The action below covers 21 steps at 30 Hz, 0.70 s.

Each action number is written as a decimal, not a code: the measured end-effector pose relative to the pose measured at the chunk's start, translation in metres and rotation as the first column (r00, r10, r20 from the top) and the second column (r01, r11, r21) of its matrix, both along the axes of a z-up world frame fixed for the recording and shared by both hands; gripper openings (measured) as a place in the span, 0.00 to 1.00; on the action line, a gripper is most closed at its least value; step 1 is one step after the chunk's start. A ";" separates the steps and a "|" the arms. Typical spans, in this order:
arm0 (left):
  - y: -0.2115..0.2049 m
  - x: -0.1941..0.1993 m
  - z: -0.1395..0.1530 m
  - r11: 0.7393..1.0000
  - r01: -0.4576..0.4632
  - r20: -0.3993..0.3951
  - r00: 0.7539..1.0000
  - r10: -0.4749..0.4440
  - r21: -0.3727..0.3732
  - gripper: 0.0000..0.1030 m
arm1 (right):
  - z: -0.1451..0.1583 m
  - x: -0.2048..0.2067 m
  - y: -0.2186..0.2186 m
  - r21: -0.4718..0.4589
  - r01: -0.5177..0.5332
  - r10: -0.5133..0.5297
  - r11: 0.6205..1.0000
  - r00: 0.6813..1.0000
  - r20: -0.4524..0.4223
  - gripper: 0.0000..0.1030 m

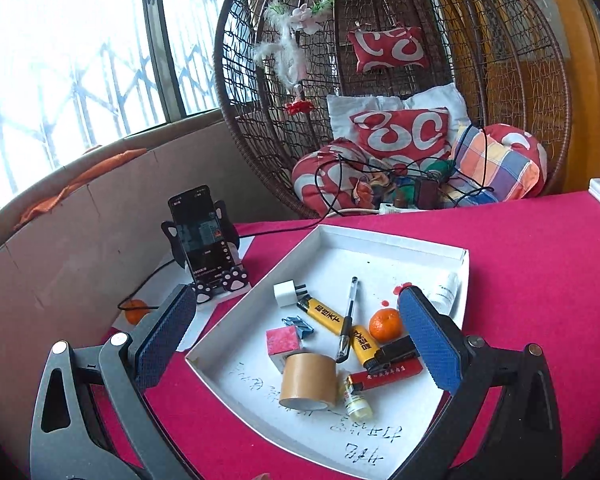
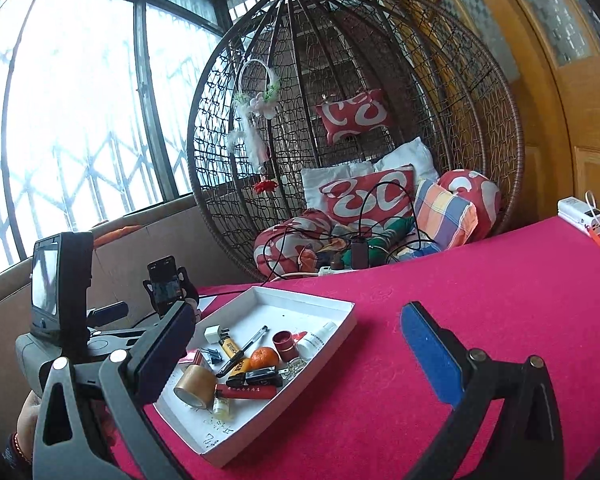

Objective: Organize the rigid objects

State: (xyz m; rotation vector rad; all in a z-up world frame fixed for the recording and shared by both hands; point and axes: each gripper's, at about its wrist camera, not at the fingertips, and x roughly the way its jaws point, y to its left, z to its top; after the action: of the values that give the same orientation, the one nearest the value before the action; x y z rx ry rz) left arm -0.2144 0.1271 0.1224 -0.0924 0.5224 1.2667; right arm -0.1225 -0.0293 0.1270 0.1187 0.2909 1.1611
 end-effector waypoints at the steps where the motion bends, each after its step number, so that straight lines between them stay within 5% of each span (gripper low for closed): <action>1: -0.007 -0.001 0.002 1.000 -0.002 0.001 1.000 0.002 0.023 0.99 | 0.003 -0.001 -0.005 0.006 0.020 -0.020 1.000 1.000 0.007 1.00; 7: -0.036 -0.008 0.017 0.991 0.128 0.113 0.986 -0.122 -0.041 0.99 | 0.017 -0.008 -0.039 0.037 0.197 -0.199 0.980 0.979 0.034 1.00; 12: -0.065 -0.013 0.023 0.988 0.153 0.099 0.983 -0.153 0.001 0.99 | 0.021 -0.012 -0.053 -0.014 0.336 -0.335 0.942 0.940 0.058 1.00; 21: -0.102 -0.033 0.020 0.986 0.162 0.107 0.982 -0.158 -0.029 0.99 | 0.012 -0.024 -0.075 -0.022 0.327 -0.325 0.945 0.944 0.056 1.00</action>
State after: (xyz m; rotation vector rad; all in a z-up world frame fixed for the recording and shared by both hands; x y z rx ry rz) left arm -0.2470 0.0256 0.1421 -0.1444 0.4546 1.0891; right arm -0.1461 -0.1039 0.1389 0.1048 0.2326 0.8282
